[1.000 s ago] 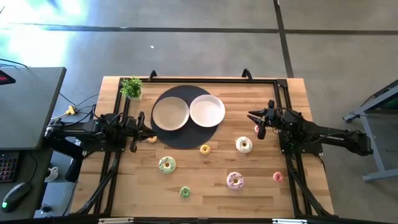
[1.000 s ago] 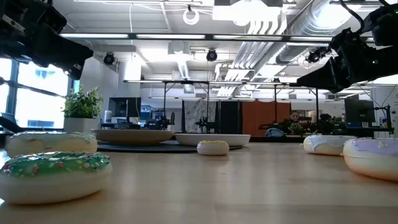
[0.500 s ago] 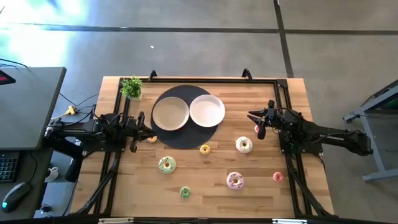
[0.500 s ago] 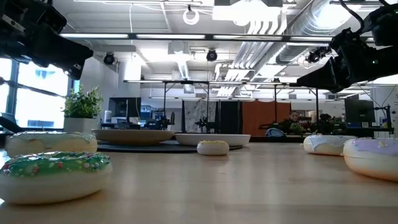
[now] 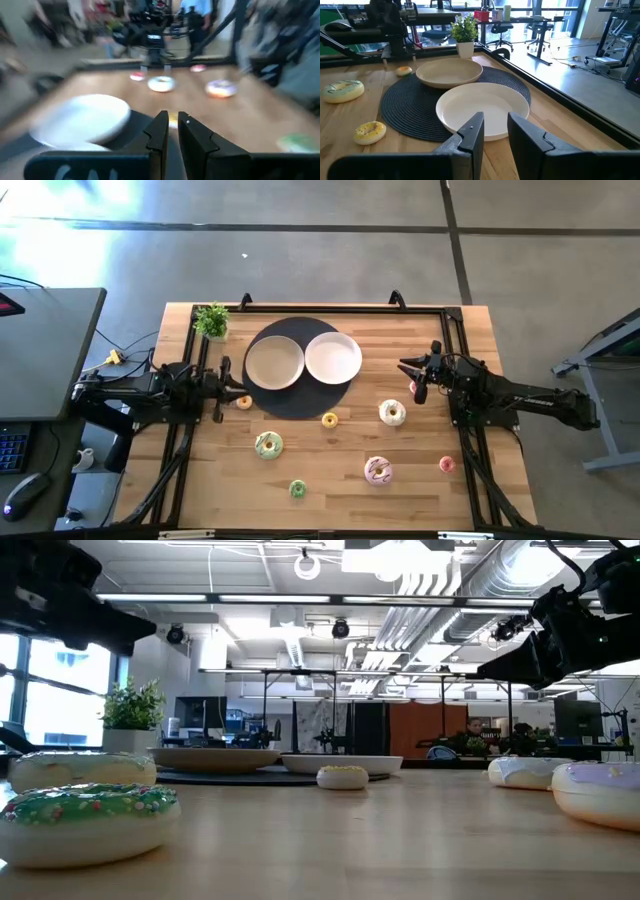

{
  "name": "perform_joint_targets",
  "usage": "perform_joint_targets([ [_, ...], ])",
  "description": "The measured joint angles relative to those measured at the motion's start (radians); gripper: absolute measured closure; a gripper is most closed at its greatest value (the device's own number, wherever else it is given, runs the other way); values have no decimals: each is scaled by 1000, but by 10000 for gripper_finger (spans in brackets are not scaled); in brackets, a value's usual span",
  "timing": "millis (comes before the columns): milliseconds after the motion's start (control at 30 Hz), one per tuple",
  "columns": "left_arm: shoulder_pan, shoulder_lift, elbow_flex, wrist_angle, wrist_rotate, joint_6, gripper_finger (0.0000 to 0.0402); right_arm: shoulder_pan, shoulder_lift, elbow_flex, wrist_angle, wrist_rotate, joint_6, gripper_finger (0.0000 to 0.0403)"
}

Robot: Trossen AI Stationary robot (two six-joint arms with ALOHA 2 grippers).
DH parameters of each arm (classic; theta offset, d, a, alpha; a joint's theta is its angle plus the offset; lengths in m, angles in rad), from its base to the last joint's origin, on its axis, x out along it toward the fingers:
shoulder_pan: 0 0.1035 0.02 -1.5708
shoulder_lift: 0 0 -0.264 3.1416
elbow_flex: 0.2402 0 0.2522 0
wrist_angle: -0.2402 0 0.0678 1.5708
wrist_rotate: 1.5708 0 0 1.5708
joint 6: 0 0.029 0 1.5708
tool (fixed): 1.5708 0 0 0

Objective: Pick & Place donuts
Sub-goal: Put the top small green donut on the gray plate

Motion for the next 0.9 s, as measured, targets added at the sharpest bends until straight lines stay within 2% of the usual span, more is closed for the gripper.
perform_joint_targets([
  [133, 0, 0, 0, 22, -88, 153, 360, 0, 0, 0, 0, 0, 0, 320],
  [433, 0, 0, 0, 22, -106, 144, 360, 0, 0, 0, 0, 0, 0, 320],
  [600, 0, 0, 0, 57, 4, -79, 360, 0, 0, 0, 0, 0, 0, 320],
  [800, 0, 0, 0, 86, 198, -181, 360, 0, 0, 0, 0, 0, 0, 320],
  [900, 0, 0, 0, 95, 214, -188, 360, 0, 0, 0, 0, 0, 0, 320],
])
